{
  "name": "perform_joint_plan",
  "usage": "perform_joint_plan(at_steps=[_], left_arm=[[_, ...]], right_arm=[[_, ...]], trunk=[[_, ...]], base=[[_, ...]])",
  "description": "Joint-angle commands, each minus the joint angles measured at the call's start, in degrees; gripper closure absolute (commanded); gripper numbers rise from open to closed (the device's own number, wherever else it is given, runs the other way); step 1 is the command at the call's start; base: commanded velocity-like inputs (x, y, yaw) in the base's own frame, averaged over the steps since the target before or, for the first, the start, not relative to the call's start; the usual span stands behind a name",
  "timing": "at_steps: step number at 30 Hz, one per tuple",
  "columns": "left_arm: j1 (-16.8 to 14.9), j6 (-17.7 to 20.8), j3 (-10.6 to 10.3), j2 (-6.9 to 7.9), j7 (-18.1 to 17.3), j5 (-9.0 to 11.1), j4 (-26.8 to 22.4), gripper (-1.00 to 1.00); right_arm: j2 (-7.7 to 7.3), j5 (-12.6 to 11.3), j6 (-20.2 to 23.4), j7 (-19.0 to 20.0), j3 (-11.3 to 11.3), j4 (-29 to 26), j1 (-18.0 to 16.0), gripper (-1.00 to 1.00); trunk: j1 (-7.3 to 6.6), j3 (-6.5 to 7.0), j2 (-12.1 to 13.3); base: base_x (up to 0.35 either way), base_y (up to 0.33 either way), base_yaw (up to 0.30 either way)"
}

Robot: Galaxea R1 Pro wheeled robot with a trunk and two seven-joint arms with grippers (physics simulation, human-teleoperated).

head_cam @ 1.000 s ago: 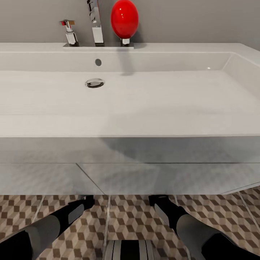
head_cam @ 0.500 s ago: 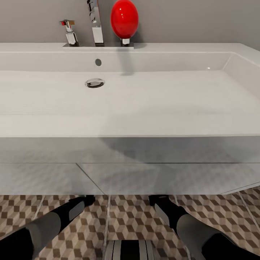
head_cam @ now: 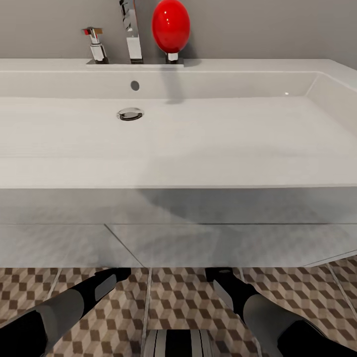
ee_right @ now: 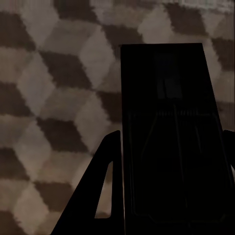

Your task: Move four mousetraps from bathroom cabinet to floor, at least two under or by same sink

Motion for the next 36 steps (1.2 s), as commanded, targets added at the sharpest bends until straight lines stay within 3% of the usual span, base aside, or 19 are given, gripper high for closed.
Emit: perform_joint_plan(at_steps=[1, 36], left_arm=[[-0.9, 0.4, -0.3, 0.05, 0.5, 0.1, -0.2, 1.0], [-1.1, 0.4, -0.3, -0.21, 0.6, 0.1, -0.3, 1.0]], right_arm=[[-0.05, -0.4, 0.3, -0.3, 0.4, 0.0, 0.0, 1.0], [-0.08, -0.4, -1.2, -0.7, 0.4, 0.4, 0.0, 1.0]], trunk=[[-0.01, -0.03, 0.0], [-0.01, -0.03, 0.0]], base=[[0.0, 0.0, 0.0], [0.0, 0.0, 0.0]])
